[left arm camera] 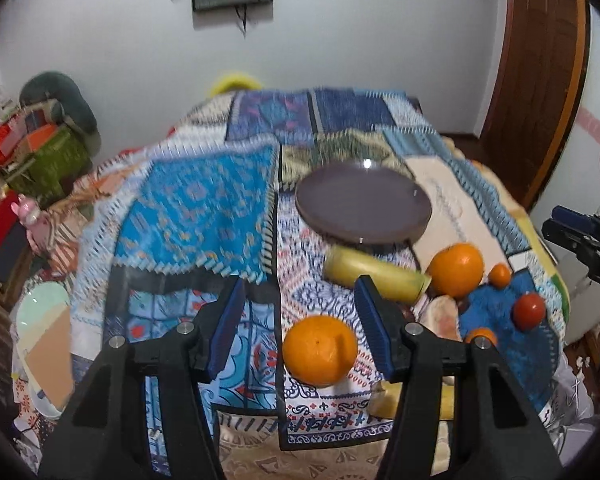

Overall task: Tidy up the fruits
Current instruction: 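Grasp the large orange with the left tool while the right tool grasps another orange, then carry both oranges onto the purple plate and open both tools, then move the right tool to the red tomato and grasp it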

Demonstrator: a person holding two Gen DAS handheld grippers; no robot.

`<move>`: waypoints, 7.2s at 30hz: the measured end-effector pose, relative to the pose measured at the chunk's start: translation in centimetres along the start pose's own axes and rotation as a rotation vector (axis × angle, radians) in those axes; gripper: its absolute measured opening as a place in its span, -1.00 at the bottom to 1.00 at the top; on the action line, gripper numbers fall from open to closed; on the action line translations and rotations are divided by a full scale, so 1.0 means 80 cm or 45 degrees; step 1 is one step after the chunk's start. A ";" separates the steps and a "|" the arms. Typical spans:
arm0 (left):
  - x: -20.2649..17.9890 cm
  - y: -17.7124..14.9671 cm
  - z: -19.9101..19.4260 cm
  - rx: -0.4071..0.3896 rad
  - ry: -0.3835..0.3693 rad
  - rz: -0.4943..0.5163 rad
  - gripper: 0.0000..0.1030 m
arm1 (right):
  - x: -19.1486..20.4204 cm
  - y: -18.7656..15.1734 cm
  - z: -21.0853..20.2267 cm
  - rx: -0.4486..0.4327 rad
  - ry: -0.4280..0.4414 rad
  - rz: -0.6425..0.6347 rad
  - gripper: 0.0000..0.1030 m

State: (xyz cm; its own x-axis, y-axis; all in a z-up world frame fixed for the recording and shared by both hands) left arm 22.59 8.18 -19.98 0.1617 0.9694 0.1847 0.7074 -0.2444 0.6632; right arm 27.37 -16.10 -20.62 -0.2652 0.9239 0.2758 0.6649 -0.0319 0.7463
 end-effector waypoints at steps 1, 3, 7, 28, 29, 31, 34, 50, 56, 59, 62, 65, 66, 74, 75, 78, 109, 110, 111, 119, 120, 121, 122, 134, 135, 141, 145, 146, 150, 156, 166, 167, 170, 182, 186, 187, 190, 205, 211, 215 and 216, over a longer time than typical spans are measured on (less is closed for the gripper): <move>0.001 -0.003 0.006 0.015 -0.004 0.000 0.24 | -0.001 -0.002 0.008 0.025 0.005 0.005 0.12; 0.000 -0.008 0.022 0.049 -0.009 0.002 0.35 | 0.000 -0.007 0.023 0.074 0.018 0.013 0.26; -0.005 -0.017 0.046 0.108 -0.046 0.039 0.39 | 0.006 -0.018 0.049 0.140 0.024 -0.008 0.28; -0.029 -0.059 0.120 0.254 -0.202 -0.011 0.45 | 0.025 -0.054 0.142 0.385 0.072 -0.042 0.43; -0.028 -0.058 0.120 0.247 -0.205 -0.015 0.45 | 0.025 -0.055 0.143 0.387 0.073 -0.040 0.43; -0.029 -0.057 0.120 0.240 -0.215 -0.024 0.39 | 0.026 -0.055 0.146 0.388 0.071 -0.041 0.43; -0.032 -0.056 0.119 0.238 -0.249 -0.044 0.27 | 0.026 -0.058 0.150 0.401 0.071 -0.048 0.39; -0.013 -0.021 0.090 0.164 -0.173 -0.059 0.26 | 0.023 -0.034 0.125 0.324 0.084 -0.029 0.29; -0.002 0.017 0.070 0.077 -0.137 -0.059 0.26 | 0.023 -0.001 0.106 0.231 0.080 -0.036 0.29; 0.002 0.037 0.061 0.035 -0.121 -0.052 0.26 | 0.022 0.017 0.098 0.186 0.077 -0.034 0.29; 0.005 0.055 0.056 0.003 -0.109 -0.045 0.26 | 0.021 0.034 0.092 0.138 0.070 -0.033 0.29; 0.010 0.078 0.052 -0.037 -0.094 -0.047 0.26 | 0.020 0.052 0.086 0.088 0.069 -0.031 0.29; 0.011 0.084 0.052 -0.047 -0.094 -0.050 0.26 | 0.021 0.059 0.084 0.069 0.068 -0.030 0.29; 0.022 0.132 0.061 -0.112 -0.063 -0.063 0.26 | 0.027 0.108 0.084 -0.049 0.071 -0.037 0.29; 0.022 0.136 0.064 -0.112 -0.063 -0.065 0.26 | 0.027 0.112 0.086 -0.059 0.067 -0.041 0.29; 0.024 0.148 0.071 -0.120 -0.052 -0.063 0.26 | 0.027 0.125 0.093 -0.085 0.051 -0.053 0.29; 0.016 0.172 0.256 0.087 -0.081 -0.070 0.26 | 0.022 0.119 0.250 0.184 -0.036 -0.149 0.29; 0.014 0.170 0.264 0.103 -0.082 -0.067 0.26 | 0.022 0.117 0.254 0.199 -0.038 -0.154 0.29; 0.014 0.168 0.269 0.113 -0.084 -0.066 0.26 | 0.022 0.114 0.259 0.225 -0.036 -0.159 0.29; 0.017 0.156 0.291 0.161 -0.109 -0.085 0.26 | 0.021 0.087 0.290 0.355 -0.038 -0.180 0.29; 0.016 0.156 0.291 0.164 -0.106 -0.078 0.26 | 0.021 0.086 0.292 0.360 -0.039 -0.188 0.29; 0.015 0.156 0.292 0.167 -0.103 -0.070 0.26 | 0.022 0.083 0.293 0.367 -0.039 -0.196 0.29; 0.015 0.156 0.292 0.167 -0.099 -0.062 0.26 | 0.023 0.081 0.296 0.378 -0.040 -0.204 0.30; 0.022 0.163 0.260 0.137 -0.089 -0.087 0.38 | 0.024 0.082 0.273 0.324 -0.071 -0.250 0.47; 0.024 0.162 0.254 0.134 -0.090 -0.091 0.38 | 0.024 0.083 0.268 0.316 -0.070 -0.251 0.48; 0.027 0.160 0.202 0.091 -0.063 -0.070 0.38 | 0.030 0.090 0.221 0.250 -0.069 -0.266 0.48; 0.024 0.154 0.164 0.062 -0.054 -0.050 0.39 | 0.034 0.095 0.181 0.200 -0.047 -0.258 0.48; 0.022 0.151 0.149 0.051 -0.051 -0.046 0.42 | 0.035 0.097 0.169 0.185 -0.042 -0.257 0.48; 0.015 0.134 0.108 0.017 -0.054 -0.041 0.59 | 0.034 0.098 0.122 0.127 -0.037 -0.246 0.48; -0.004 0.096 0.057 0.010 -0.056 -0.003 0.61 | 0.029 0.090 0.059 0.066 -0.048 -0.244 0.59; -0.035 -0.001 0.016 0.122 -0.084 0.026 0.61 | -0.005 0.043 -0.003 0.073 -0.091 -0.212 0.60; -0.038 -0.011 0.015 0.136 -0.090 0.023 0.61 | -0.012 0.035 -0.007 0.080 -0.098 -0.198 0.60; -0.047 -0.040 0.014 0.186 -0.121 0.013 0.61 | -0.028 0.015 -0.016 0.104 -0.110 -0.159 0.60; -0.093 -0.115 0.033 0.354 -0.180 0.062 0.61 | -0.071 -0.074 -0.013 0.251 -0.157 -0.101 0.60; -0.093 -0.113 0.046 0.370 -0.145 0.062 0.61 | -0.081 -0.097 -0.007 0.302 -0.162 -0.094 0.60; -0.091 -0.112 0.049 0.371 -0.135 0.056 0.61 | -0.083 -0.101 -0.006 0.310 -0.160 -0.088 0.60; -0.081 -0.100 0.061 0.373 -0.100 0.025 0.61 | -0.091 -0.109 -0.001 0.334 -0.150 -0.056 0.60; -0.108 -0.055 0.042 0.303 -0.205 -0.012 0.67 | -0.095 -0.118 0.022 0.374 -0.082 0.022 0.55; -0.159 -0.071 0.049 0.368 -0.273 0.038 0.73 | -0.090 -0.122 0.033 0.397 -0.046 0.041 0.44; -0.178 -0.079 0.064 0.386 -0.286 0.048 0.73 | -0.089 -0.128 0.041 0.429 -0.035 0.046 0.25; -0.178 -0.079 0.066 0.379 -0.284 0.051 0.73 | -0.090 -0.128 0.043 0.434 -0.032 0.052 0.23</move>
State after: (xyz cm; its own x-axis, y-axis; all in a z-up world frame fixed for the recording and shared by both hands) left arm 19.46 -3.97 -30.64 0.3163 0.9484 0.0218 0.8612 -0.2967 0.4127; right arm 24.86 -21.08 -32.34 -0.2187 0.9339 0.2830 0.8709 0.0560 0.4883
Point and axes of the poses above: each gripper's, at about its wrist camera, not at the fingertips, and z roughly the way its jaws point, x to its left, y to its top, the point moved 7 cm from there along z, roughly the way its jaws point, and after that the axes turned 13 degrees about z, right-handed, at the moved point
